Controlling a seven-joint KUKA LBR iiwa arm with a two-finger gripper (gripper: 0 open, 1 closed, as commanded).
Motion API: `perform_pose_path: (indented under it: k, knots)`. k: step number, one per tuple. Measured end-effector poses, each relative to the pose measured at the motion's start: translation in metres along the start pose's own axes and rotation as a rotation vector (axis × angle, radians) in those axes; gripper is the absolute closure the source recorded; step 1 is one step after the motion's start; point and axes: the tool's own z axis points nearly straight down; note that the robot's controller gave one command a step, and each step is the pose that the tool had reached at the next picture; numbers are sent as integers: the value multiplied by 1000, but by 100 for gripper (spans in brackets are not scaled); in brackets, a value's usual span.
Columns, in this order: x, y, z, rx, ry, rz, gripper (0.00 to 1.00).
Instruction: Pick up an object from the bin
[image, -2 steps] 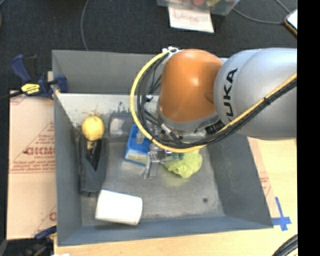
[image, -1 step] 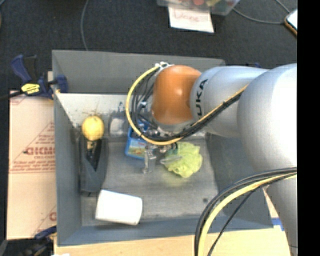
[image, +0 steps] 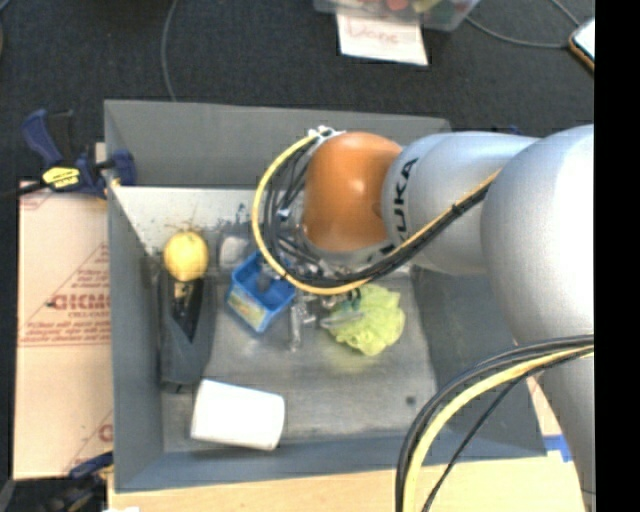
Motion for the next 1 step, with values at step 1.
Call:
perform_pose_path:
  k: [1]
  knots:
    - [-11, -5, 13, -3, 0, 62, 0]
